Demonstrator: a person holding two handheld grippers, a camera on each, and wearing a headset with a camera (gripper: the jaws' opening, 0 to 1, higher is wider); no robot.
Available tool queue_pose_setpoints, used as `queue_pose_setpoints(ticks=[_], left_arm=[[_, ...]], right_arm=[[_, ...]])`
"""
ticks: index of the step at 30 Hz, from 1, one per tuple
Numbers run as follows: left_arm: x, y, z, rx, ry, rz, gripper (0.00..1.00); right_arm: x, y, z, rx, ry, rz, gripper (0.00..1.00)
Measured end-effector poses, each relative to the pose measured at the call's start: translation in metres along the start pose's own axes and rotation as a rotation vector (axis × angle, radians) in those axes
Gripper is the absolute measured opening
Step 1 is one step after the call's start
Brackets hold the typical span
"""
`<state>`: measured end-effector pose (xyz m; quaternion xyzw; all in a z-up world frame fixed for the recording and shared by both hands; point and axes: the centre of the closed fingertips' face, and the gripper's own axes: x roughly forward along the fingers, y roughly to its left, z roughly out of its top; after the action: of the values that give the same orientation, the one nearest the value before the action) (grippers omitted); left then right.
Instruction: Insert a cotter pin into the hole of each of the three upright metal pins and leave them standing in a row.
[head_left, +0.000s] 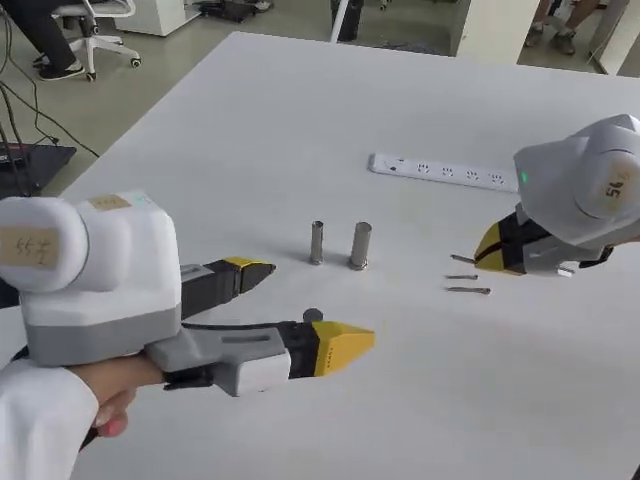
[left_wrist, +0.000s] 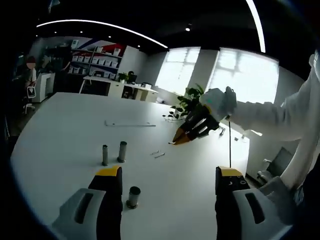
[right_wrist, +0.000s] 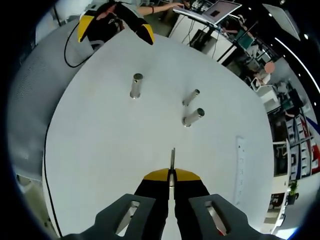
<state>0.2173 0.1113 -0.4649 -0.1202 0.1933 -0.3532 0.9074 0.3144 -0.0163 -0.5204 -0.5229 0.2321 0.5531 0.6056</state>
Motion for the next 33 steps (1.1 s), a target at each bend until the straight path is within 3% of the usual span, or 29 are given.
queue_pose_setpoints(ticks=[2, 8, 13, 15, 16, 17, 20, 24, 33], left_arm=[[0.009, -0.006, -0.003, -0.074, 0.019, -0.038, 0.70], [0.026, -0.006, -0.009, -0.108, 0.032, -0.060, 0.65], [0.038, -0.020, -0.009, -0.097, 0.069, -0.105, 0.61], [0.042, -0.022, -0.006, -0.089, 0.070, -0.105, 0.53], [0.043, -0.022, -0.005, -0.090, 0.065, -0.104, 0.45], [0.046, -0.026, 0.000, -0.112, 0.043, -0.124, 0.40], [0.049, -0.031, 0.004, -0.163, 0.040, -0.150, 0.40], [0.052, -0.033, 0.003, -0.148, 0.053, -0.153, 0.35], [0.052, -0.042, 0.001, -0.201, 0.069, -0.195, 0.23]], right_arm=[[-0.005, 0.007, 0.005, 0.007, -0.014, -0.011, 0.00], [-0.018, 0.022, 0.019, 0.007, -0.054, -0.038, 0.00], [-0.029, 0.034, 0.034, -0.024, -0.089, -0.065, 0.00], [-0.032, 0.036, 0.040, -0.024, -0.101, -0.079, 0.00], [-0.032, 0.037, 0.041, -0.025, -0.102, -0.079, 0.00], [-0.034, 0.040, 0.046, -0.037, -0.111, -0.083, 0.00], [-0.038, 0.044, 0.056, -0.039, -0.138, -0.089, 0.00], [-0.042, 0.050, 0.068, -0.058, -0.158, -0.099, 0.00], [-0.044, 0.055, 0.079, -0.084, -0.185, -0.117, 0.00]])
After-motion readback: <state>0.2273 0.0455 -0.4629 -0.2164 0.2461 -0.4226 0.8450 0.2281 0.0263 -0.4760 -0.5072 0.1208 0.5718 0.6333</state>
